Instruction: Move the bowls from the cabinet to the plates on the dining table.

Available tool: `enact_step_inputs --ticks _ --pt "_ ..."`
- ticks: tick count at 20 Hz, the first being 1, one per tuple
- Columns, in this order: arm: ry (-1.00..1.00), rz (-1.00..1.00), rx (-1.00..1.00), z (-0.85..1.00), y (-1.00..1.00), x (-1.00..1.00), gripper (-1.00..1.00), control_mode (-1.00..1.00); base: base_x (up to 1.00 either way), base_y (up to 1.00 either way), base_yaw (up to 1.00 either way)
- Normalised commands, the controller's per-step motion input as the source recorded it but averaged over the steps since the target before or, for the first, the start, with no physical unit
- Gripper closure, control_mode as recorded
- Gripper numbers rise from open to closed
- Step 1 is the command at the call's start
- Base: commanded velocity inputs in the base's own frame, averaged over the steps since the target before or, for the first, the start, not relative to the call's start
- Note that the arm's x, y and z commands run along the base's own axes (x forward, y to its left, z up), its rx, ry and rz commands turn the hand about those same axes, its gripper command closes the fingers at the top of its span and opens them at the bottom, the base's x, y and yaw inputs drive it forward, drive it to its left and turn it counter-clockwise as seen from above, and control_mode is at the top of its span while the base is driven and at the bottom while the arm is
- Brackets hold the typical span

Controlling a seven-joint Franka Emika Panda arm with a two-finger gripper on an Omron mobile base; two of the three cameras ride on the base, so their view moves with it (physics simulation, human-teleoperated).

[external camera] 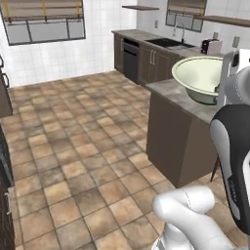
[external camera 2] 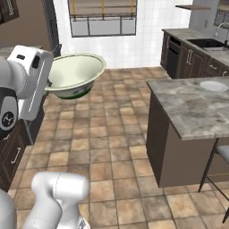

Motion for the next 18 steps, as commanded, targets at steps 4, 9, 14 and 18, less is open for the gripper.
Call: enact_step_inputs --ticks 4,9,14,18 --pt "0.00 0.00 0.00 0.00 0.00 0.00 1.00 1.00 0.72 0.00 -0.15" --pt "0.00 0.00 0.00 0.00 0.00 0.00 1.00 1.00 0.66 -0.03 -0.18" --pt "0.00 0.00 0.00 0.00 0.00 0.00 1.00 1.00 0.60 -0.07 -0.19" --pt "0.00 0.00 0.00 0.00 0.00 0.00 1.00 1.00 0.60 0.00 -0.20"
